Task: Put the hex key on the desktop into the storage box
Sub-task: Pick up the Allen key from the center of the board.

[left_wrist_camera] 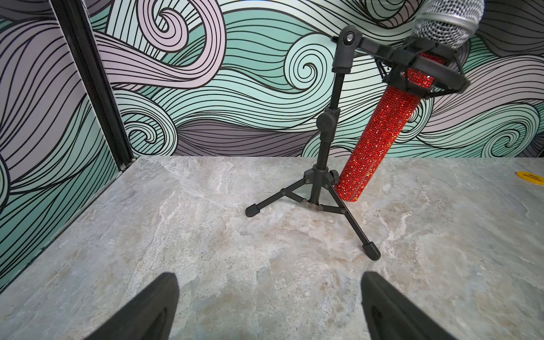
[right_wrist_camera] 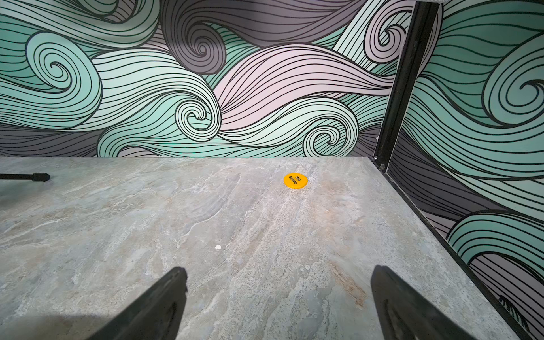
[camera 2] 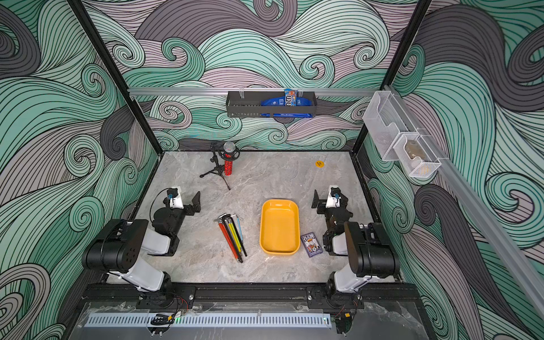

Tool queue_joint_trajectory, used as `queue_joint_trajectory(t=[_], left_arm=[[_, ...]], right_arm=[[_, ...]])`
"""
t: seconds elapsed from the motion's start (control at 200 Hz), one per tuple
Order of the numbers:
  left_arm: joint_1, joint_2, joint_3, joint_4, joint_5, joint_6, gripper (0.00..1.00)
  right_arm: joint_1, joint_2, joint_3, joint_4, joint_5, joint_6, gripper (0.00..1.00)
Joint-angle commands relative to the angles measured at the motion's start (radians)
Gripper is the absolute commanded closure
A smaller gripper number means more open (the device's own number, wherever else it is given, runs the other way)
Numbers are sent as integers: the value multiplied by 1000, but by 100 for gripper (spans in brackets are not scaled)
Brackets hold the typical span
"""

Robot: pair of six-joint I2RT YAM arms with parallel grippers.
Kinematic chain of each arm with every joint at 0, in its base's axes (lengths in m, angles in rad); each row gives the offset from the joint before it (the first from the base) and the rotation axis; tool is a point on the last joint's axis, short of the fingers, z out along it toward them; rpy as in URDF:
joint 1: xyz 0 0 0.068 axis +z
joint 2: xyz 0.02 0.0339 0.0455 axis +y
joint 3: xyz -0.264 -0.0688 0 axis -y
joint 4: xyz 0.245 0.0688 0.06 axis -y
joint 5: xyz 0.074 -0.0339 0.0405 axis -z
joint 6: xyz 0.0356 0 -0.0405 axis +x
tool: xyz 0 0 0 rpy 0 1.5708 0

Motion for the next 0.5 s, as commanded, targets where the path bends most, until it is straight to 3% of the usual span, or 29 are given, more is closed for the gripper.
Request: queue_joint_trajectory(t=[0.0, 0.075, 0.16, 0.26, 0.39, 0.495], left_arm=[[4, -27, 4, -11, -37, -17, 1], [6, -113, 49, -147, -97, -35, 1], [6, -169, 171, -429, -81, -45, 1], [5, -170, 368, -808, -70, -154, 1], [1, -248, 400, -828, -14, -225, 1], [-12, -342, 447, -938, -60, -301, 2]], right_arm=[[0, -36, -22, 32, 84, 30, 0], [7, -93, -17, -29, 137, 38, 0], [21, -166, 3, -130, 188, 37, 0], [31, -247, 3, -176, 203, 29, 0], [47, -369, 28, -159, 191, 58, 0], [85, -466, 220, -400, 220, 89, 0]])
